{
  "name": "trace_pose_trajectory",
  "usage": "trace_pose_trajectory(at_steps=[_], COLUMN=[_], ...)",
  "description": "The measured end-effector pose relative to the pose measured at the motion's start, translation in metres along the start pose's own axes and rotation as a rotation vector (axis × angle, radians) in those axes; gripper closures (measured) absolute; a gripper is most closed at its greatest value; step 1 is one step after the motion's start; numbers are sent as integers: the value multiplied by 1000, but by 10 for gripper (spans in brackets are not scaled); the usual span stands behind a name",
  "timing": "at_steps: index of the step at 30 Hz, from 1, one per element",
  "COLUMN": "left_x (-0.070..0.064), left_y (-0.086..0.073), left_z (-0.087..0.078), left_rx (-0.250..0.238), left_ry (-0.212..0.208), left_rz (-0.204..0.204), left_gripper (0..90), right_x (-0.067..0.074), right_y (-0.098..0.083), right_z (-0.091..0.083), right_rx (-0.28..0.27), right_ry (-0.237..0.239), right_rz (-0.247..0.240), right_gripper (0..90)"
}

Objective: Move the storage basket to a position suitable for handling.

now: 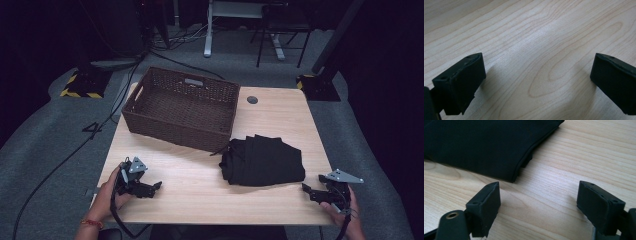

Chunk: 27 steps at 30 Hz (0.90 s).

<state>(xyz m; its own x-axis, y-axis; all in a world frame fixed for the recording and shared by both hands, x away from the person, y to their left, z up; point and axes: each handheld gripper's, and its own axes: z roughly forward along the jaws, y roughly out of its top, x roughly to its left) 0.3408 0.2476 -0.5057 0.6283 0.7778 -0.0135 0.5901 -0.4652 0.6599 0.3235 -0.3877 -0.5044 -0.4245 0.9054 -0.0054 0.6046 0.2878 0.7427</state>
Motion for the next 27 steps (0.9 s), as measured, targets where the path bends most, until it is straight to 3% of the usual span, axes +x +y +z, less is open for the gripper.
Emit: trace_pose_trajectory(at_steps=[3,4,9,12,14,15,17,21,22,24,27], left_x=[0,-1,-2,-2,-2,-2,-2,-2,-2,-2,-2], left_y=[1,1,2,1,1,1,2,2,2,2,2], left_z=[1,2,1,2,2,2,2,2,2,2,2], left_rx=[-5,-4,-1,-5,-4,-4,-4,-5,-5,-6,-6], left_ry=[0,4,4,0,0,0,-15,-18,-19,-19,-19], left_rz=[-5,-7,-3,8,8,8,20,16,16,19,18], left_gripper=[3,3,3,4,3,3,3,3,3,4,5], right_x=[0,-1,-4,8,20,20,38,55,65,72,80], right_y=[1,1,6,29,45,45,68,86,96,101,103], right_z=[0,-2,-12,-27,-26,-26,-14,2,14,26,42], right_rx=[2,-10,-81,-160,-168,-168,-157,-153,-139,-127,-99], right_ry=[1,12,29,73,99,99,122,164,183,207,249], right_rz=[2,6,26,-25,-83,-83,-155,-199,-225,-240,-225], right_gripper=[199,236,251,249,248,248,248,248,245,245,241])
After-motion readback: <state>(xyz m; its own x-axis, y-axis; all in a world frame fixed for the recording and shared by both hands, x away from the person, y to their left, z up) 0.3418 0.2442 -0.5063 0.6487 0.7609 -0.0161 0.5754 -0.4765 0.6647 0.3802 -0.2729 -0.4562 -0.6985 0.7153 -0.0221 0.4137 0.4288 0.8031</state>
